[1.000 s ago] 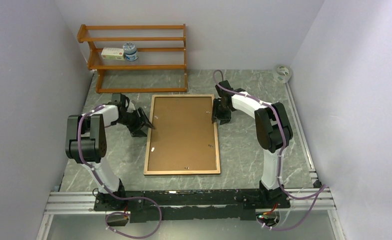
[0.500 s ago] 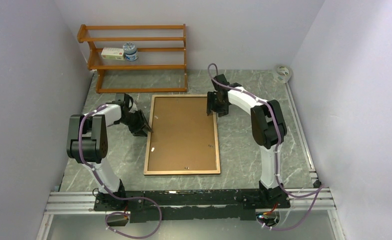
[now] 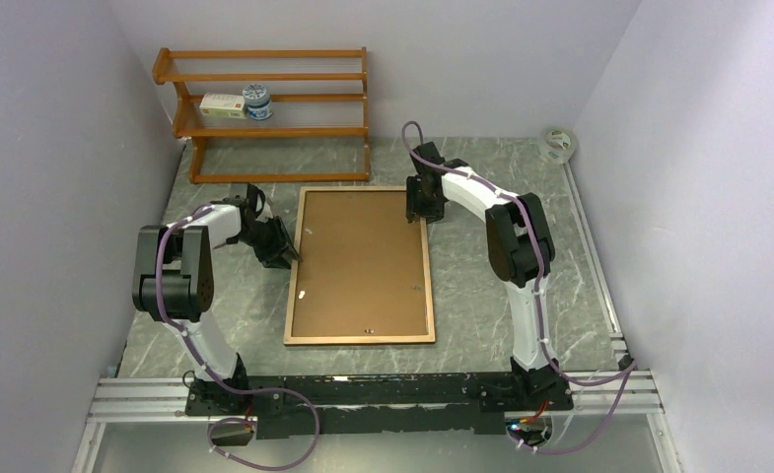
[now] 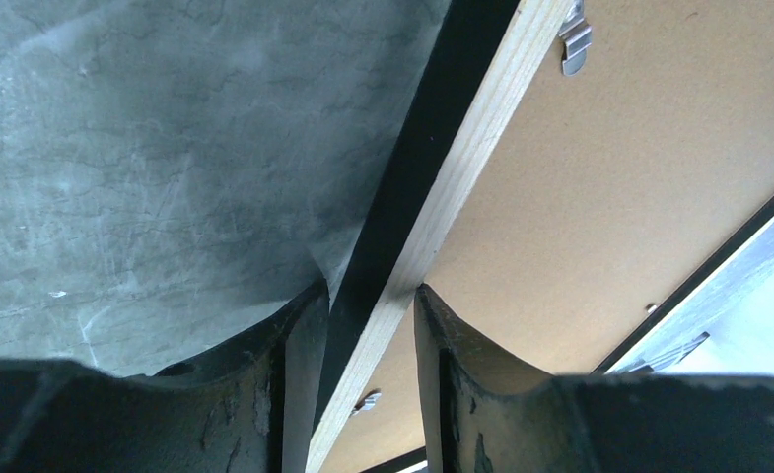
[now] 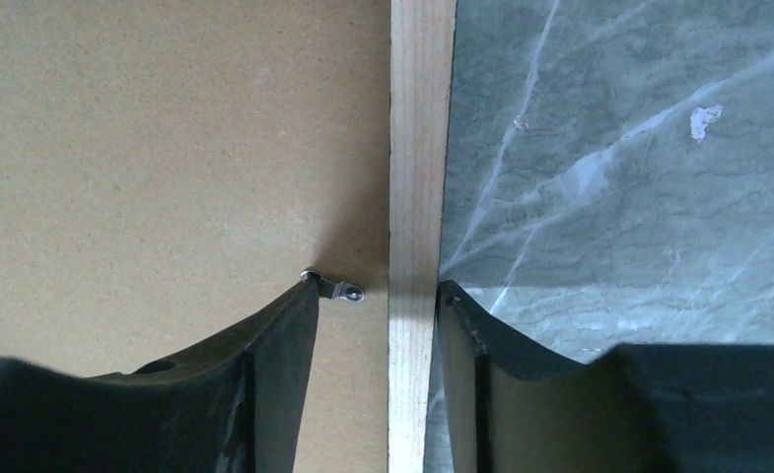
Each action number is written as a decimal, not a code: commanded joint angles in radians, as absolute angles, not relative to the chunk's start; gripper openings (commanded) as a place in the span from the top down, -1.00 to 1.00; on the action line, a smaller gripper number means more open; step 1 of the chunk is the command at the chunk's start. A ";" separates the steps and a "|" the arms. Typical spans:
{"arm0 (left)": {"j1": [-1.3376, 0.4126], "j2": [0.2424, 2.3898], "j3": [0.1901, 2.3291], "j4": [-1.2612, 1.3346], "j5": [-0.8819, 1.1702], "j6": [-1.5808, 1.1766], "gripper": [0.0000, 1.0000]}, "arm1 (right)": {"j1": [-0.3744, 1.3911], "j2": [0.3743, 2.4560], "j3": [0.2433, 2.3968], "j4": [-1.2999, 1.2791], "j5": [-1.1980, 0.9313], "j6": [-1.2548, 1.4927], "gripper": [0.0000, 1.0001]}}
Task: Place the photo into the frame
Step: Install the photo frame at the center of the board.
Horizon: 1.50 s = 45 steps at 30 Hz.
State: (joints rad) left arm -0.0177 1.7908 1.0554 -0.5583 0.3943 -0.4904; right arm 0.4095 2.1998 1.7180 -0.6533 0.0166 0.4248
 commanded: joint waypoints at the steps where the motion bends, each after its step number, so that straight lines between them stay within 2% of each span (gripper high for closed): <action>1: -0.025 1.822 1.052 -0.580 0.335 -0.470 0.14 | 0.410 2.227 1.732 -0.685 0.090 0.430 0.06; 8: -0.025 1.826 1.047 -0.570 0.348 -0.477 0.15 | 0.408 2.222 1.711 -0.686 0.096 0.464 0.26; 9: -0.027 1.827 1.046 -0.569 0.348 -0.477 0.15 | 0.409 2.226 1.713 -0.688 0.093 0.467 0.24; 12: -0.027 1.831 1.046 -0.572 0.348 -0.474 0.15 | 0.409 2.235 1.713 -0.683 0.088 0.472 0.00; 14: -0.027 1.834 1.046 -0.574 0.347 -0.472 0.15 | 0.409 2.245 1.721 -0.692 0.094 0.477 -0.06; 23: -0.026 1.836 1.046 -0.572 0.360 -0.475 0.14 | 0.408 2.275 1.741 -0.748 0.135 0.516 0.09; 27: -0.029 1.834 1.043 -0.572 0.364 -0.476 0.14 | 0.408 2.285 1.747 -0.756 0.129 0.523 -0.19; 30: -0.028 1.837 1.044 -0.575 0.363 -0.474 0.14 | 0.408 2.295 1.750 -0.755 0.117 0.524 -0.26; 32: -0.029 1.838 1.045 -0.575 0.365 -0.472 0.14 | 0.408 2.303 1.756 -0.763 0.116 0.528 -0.20; 36: -0.031 1.838 1.045 -0.575 0.368 -0.472 0.14 | 0.408 2.298 1.741 -0.764 0.129 0.541 0.06; 41: -0.035 1.836 1.043 -0.579 0.367 -0.472 0.14 | 0.407 2.295 1.734 -0.766 0.142 0.565 0.29; 45: -0.036 1.832 1.040 -0.581 0.368 -0.474 0.14 | 0.401 2.283 1.727 -0.765 0.142 0.601 0.41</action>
